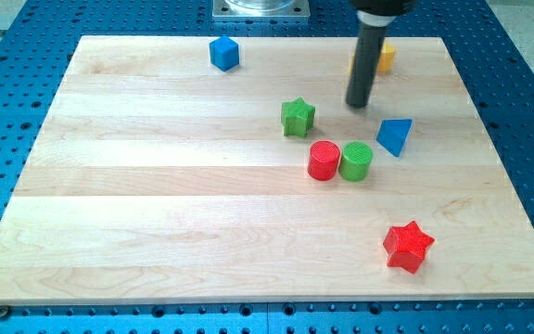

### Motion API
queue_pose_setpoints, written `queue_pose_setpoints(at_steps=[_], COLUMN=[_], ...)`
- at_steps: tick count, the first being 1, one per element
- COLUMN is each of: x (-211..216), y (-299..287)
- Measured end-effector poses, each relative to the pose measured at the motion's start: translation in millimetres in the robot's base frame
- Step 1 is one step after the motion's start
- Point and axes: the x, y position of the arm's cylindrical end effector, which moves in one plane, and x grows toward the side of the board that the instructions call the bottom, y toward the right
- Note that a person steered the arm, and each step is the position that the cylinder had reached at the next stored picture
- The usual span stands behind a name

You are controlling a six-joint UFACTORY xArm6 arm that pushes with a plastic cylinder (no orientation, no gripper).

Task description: Place the blue triangle bottom right to the blue cube

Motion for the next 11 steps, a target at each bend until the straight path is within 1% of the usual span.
queue_pose_setpoints(at_steps=[1,2,3,4,5,6,7,8,9,11], x=[29.7,40.1,84.7,70.7,67.7,117.0,117.3,76.8,59.4,66.4], y=[69.9,152.5,121.4,65.2,39.5,40.2,2.1,-9.9,-9.9,-9.9])
